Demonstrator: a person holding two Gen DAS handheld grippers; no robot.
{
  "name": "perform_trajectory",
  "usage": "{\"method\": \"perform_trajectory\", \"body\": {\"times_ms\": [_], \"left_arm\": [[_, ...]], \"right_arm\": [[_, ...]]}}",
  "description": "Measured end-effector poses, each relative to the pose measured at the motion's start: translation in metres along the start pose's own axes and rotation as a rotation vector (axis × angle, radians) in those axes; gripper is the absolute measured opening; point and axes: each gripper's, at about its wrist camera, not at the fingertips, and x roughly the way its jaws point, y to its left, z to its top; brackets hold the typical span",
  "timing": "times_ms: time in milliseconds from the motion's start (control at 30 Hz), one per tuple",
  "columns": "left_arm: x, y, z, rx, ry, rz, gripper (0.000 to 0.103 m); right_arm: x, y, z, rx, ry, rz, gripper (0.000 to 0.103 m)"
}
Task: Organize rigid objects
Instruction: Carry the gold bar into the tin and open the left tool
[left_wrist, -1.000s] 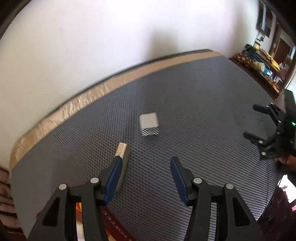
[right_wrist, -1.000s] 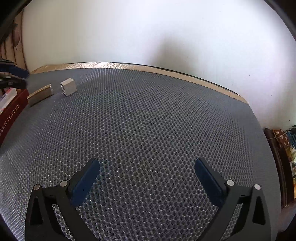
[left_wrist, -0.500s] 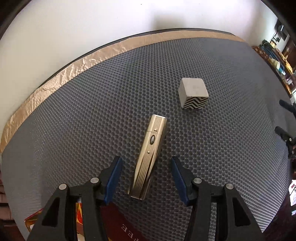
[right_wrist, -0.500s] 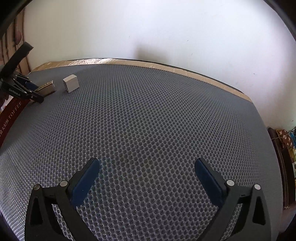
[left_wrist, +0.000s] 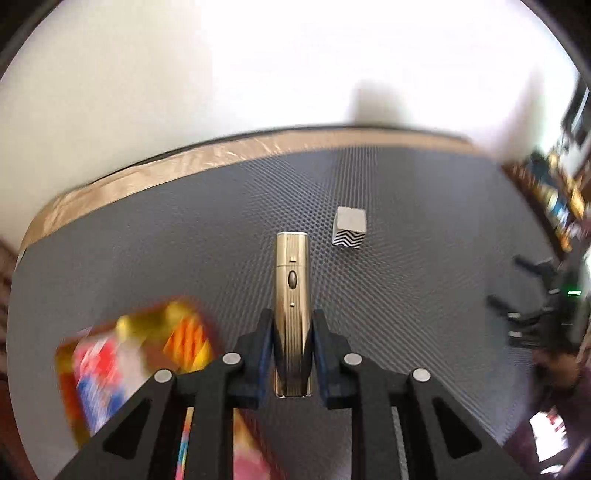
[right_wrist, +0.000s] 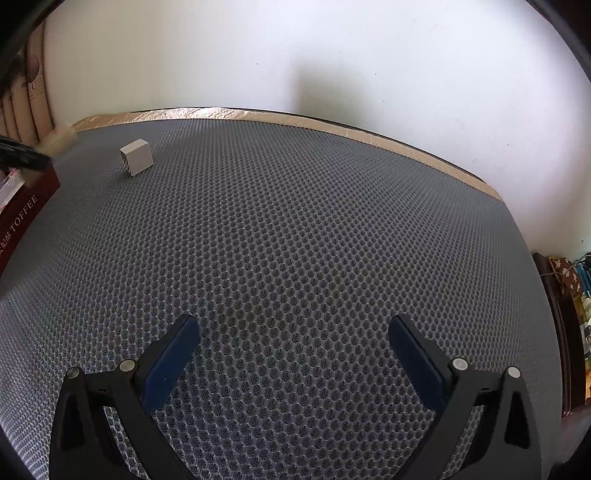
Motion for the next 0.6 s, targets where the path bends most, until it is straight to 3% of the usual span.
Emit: {"method": "perform_trajectory", "body": {"times_ms": [133,300,433,600], "left_arm": [[-0.057,0.034,-0.054,-0.089,-0.010,0.002,0.020],[-0.084,0.041,-0.128,-0.136,0.044,0.047,0.020],[-0.077,0.047,-0.156,-0.180,0.039,0.048,0.020],[-0.056,0.051,-0.162,-0.198,0.036,0.046,0.020]], "right_arm": [[-0.001,0.001,0.000,-0.003,0.001,-0.007,0.101],[0.003,0.006,0.001,-0.014,0.003,-0.023,0.101],[0.005,0.008,0.002,-0.017,0.005,-0.028,0.102],[0.006,0.008,0.003,-0.017,0.006,-0.029,0.102]]}}
